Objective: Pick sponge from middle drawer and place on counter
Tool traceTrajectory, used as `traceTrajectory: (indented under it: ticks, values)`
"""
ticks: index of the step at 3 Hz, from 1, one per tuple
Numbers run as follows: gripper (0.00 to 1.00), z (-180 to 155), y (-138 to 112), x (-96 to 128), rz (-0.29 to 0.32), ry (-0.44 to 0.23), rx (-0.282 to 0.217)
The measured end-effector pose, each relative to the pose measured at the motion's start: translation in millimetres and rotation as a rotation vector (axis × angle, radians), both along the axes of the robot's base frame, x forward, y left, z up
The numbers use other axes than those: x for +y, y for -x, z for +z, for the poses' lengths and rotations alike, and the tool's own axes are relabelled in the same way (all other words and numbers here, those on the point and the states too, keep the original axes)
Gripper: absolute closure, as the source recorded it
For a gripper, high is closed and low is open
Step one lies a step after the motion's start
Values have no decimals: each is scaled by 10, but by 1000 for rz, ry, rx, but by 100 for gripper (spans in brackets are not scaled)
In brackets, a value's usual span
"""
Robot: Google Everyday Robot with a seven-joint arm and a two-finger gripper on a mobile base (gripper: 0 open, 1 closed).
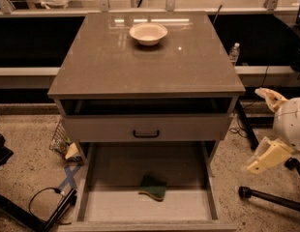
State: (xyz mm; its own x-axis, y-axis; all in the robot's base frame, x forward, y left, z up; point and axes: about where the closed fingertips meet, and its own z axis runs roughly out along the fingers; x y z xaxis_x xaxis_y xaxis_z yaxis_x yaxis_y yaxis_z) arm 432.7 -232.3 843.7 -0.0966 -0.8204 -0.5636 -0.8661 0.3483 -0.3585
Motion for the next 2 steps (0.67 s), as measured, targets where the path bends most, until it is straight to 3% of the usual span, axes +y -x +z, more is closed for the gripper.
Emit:
traceTrajectory:
  ticks: [1, 2]
  values:
    - [0, -30, -31, 34, -24, -8, -16]
    - [0, -498, -99, 507, -62, -118, 50]
